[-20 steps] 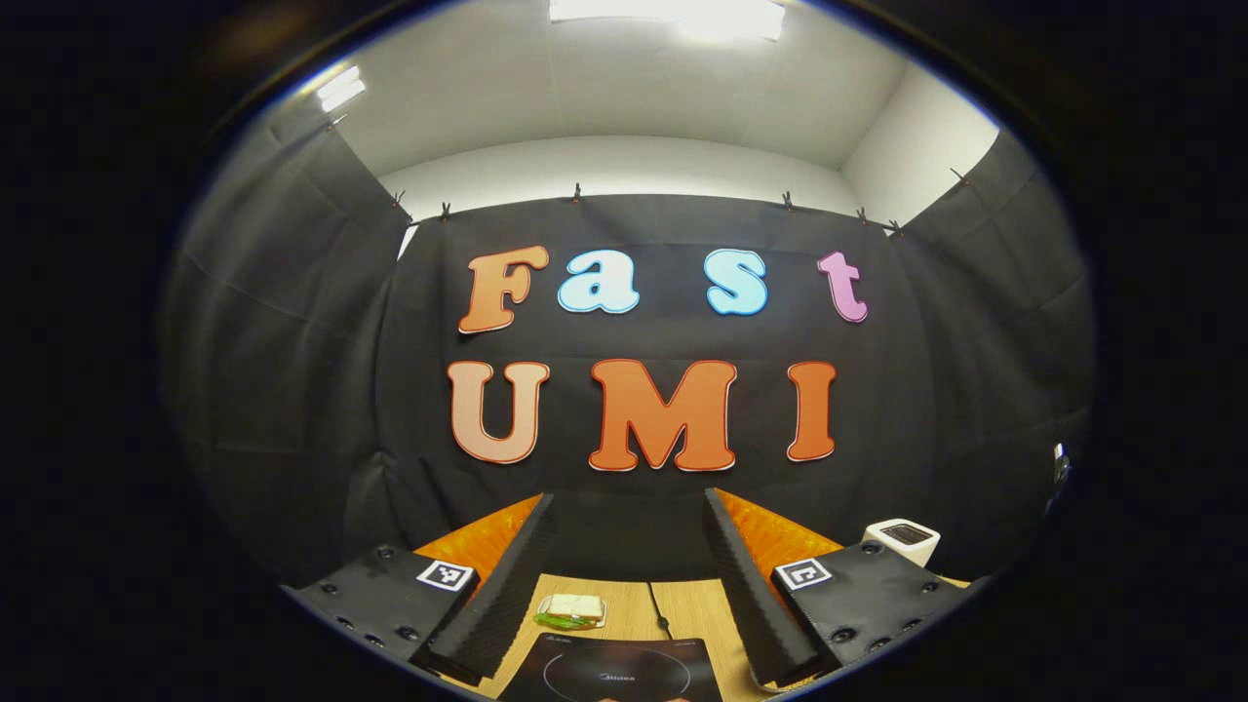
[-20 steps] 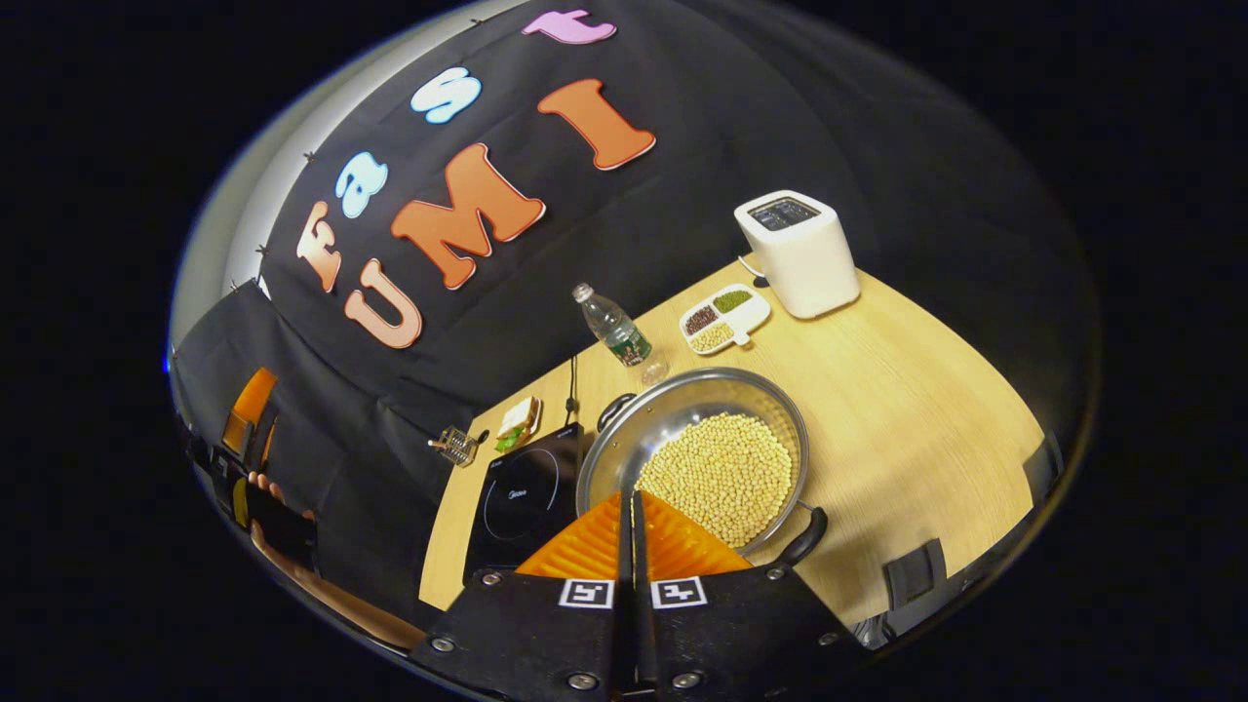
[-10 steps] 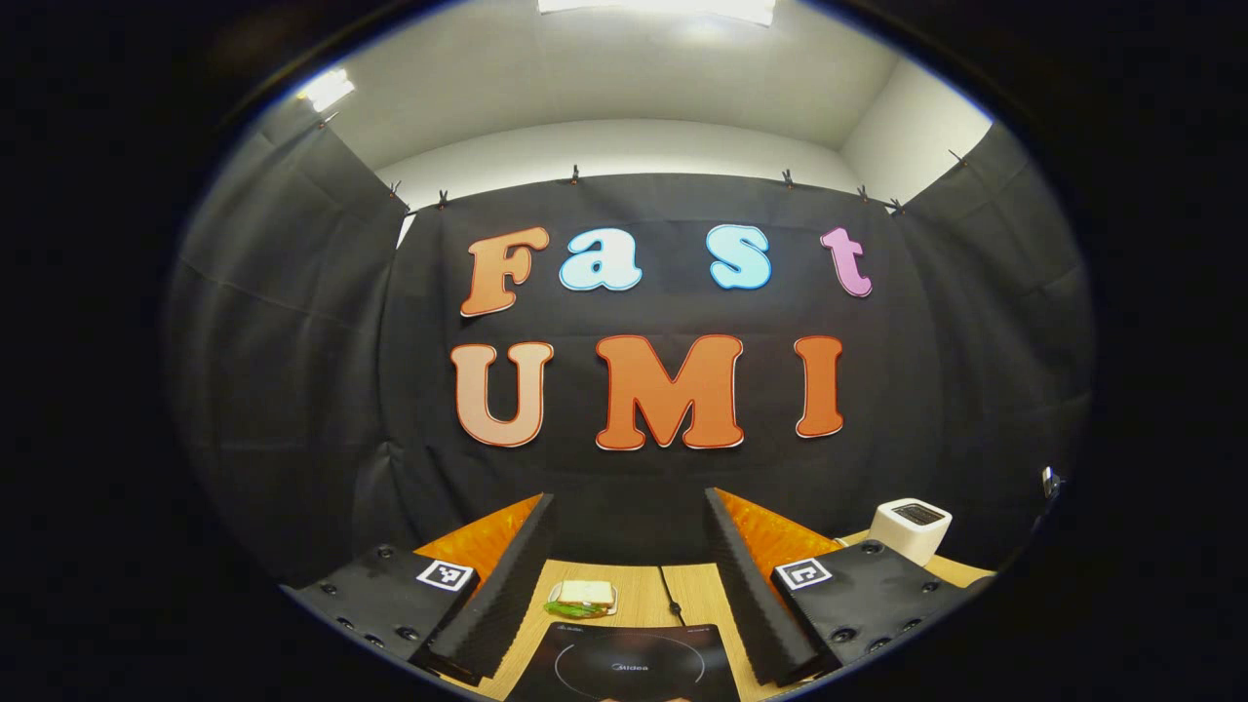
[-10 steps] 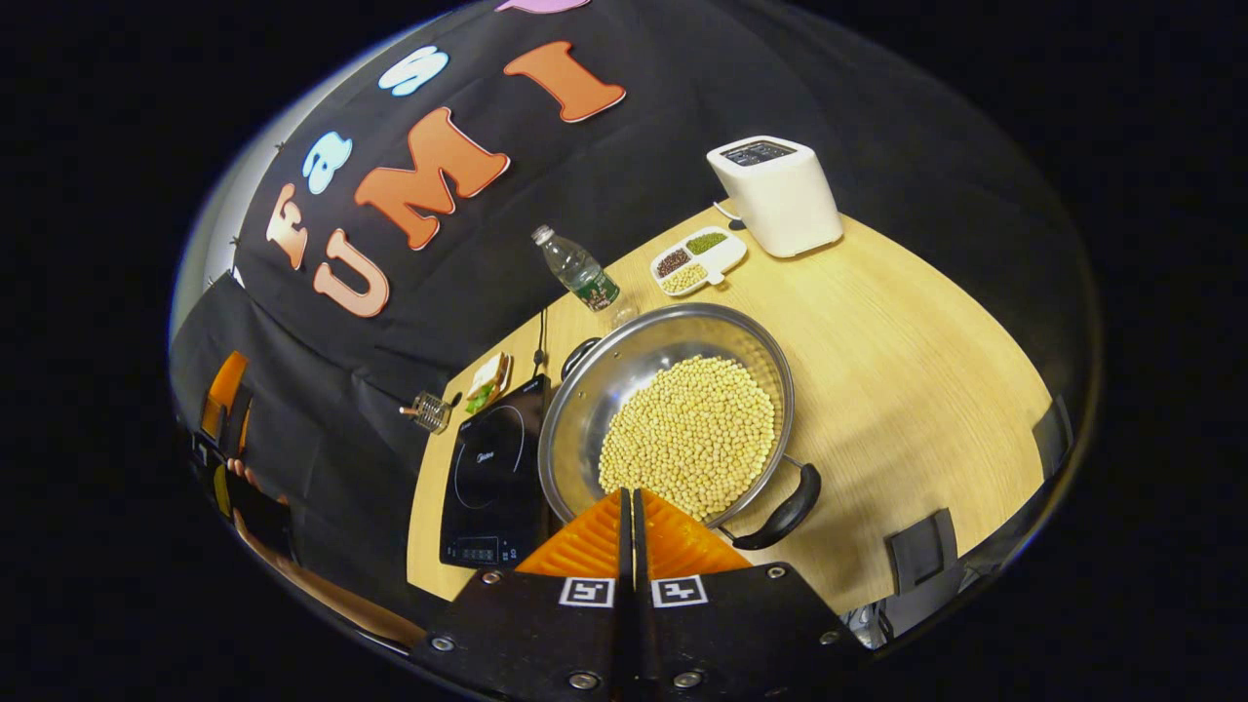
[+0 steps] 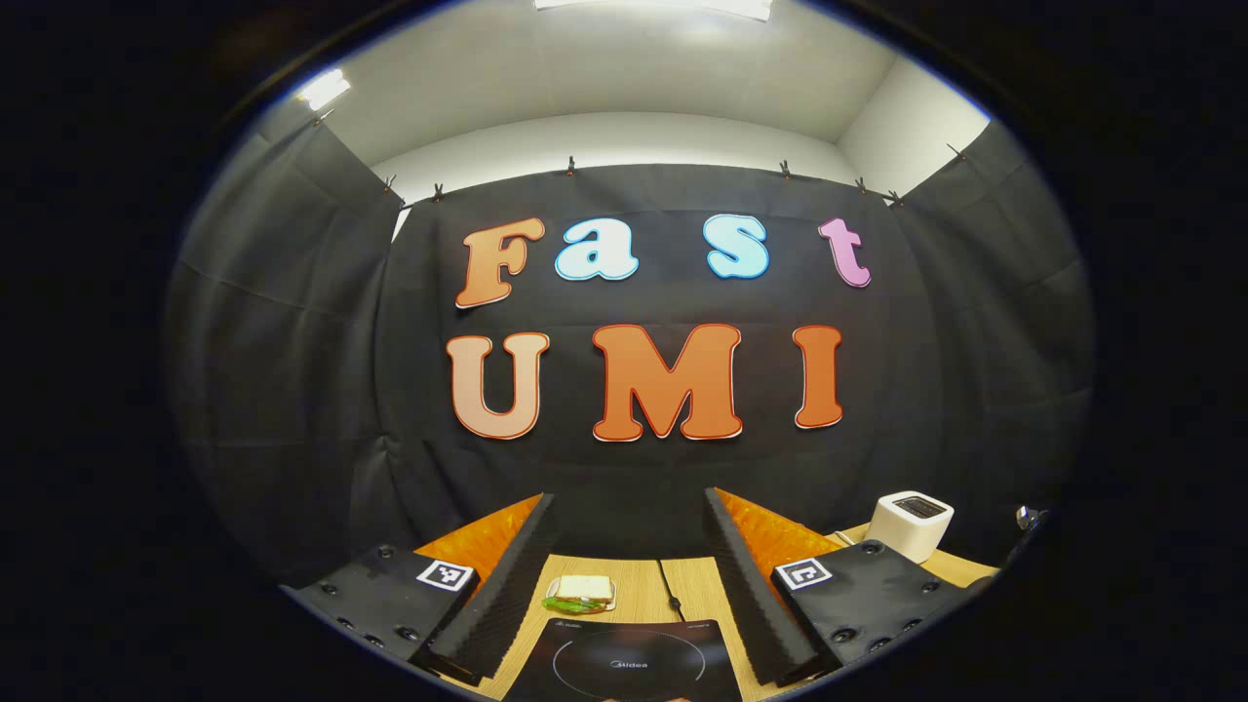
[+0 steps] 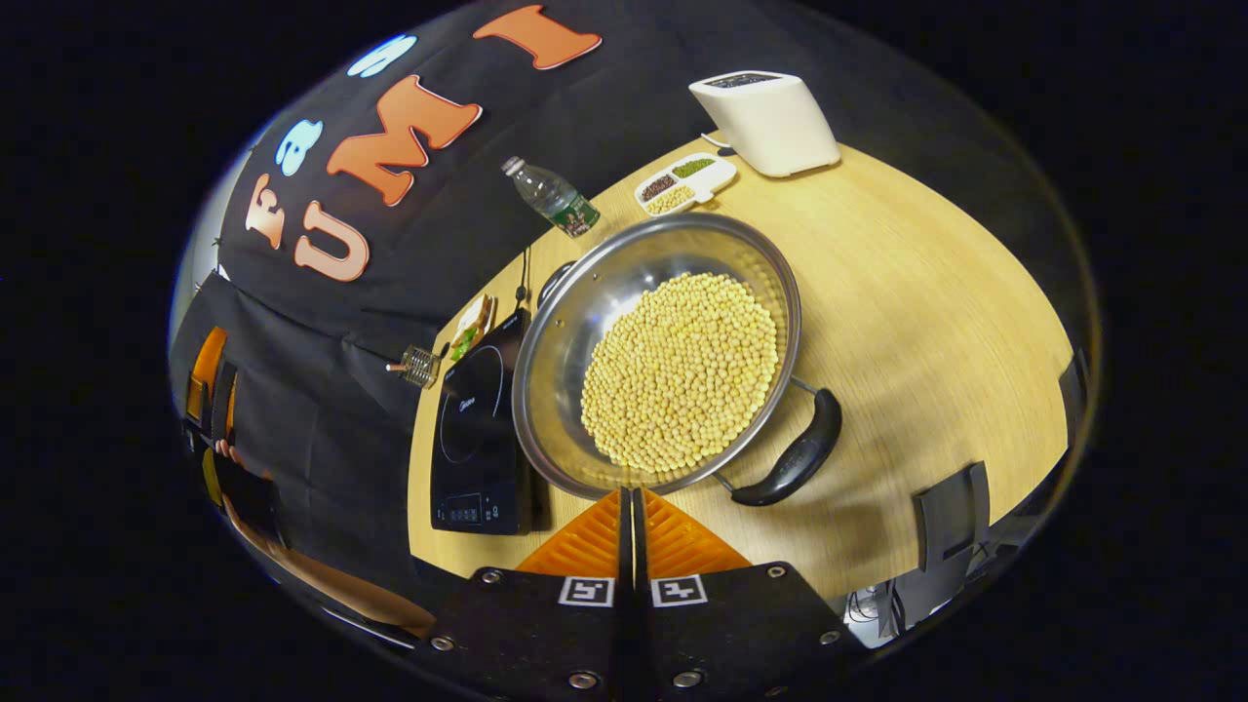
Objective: First push the handle of the pot to place it horizontally, then grasp the pot with both hands and set it on the induction cooktop.
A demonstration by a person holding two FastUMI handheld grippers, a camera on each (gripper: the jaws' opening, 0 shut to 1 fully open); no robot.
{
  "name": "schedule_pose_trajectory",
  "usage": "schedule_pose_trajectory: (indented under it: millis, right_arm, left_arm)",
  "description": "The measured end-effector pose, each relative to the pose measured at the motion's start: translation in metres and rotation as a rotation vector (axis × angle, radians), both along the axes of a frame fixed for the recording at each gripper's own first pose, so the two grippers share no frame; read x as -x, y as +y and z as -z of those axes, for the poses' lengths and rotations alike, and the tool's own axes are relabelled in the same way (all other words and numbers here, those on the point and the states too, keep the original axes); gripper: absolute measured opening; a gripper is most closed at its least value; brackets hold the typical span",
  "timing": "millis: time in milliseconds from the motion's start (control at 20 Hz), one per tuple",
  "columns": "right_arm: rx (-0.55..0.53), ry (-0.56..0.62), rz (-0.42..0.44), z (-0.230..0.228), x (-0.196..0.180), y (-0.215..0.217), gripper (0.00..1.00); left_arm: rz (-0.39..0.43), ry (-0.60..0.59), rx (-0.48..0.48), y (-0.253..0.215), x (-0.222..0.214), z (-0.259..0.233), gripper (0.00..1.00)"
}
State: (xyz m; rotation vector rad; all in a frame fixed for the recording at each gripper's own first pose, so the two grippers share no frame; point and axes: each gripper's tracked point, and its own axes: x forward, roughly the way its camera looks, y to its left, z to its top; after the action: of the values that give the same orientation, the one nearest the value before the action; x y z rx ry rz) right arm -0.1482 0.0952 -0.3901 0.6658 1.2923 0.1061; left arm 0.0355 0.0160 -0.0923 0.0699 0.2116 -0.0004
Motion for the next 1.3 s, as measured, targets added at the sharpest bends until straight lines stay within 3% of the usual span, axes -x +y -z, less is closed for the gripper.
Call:
schedule_pose_trajectory:
  millis: [250,750,950,1300]
  right_arm:
    - [0.027,0.053,0.021,0.021,0.006,-0.01,0.0]
    - [0.033,0.085,-0.031,0.034,0.024,-0.006,0.0]
    - [0.078,0.091,-0.012,0.044,0.016,-0.014,0.0]
    - [0.121,0.11,0.022,0.058,0.006,-0.032,0.0]
  left_arm:
    - [0.022,0.036,0.011,-0.008,0.0,0.015,0.97]
    - [0.038,0.08,-0.002,-0.016,0.0,0.03,0.97]
    - [0.085,0.131,0.022,-0.032,0.006,0.043,0.98]
    - [0.078,0.153,0.009,-0.026,0.005,0.054,0.99]
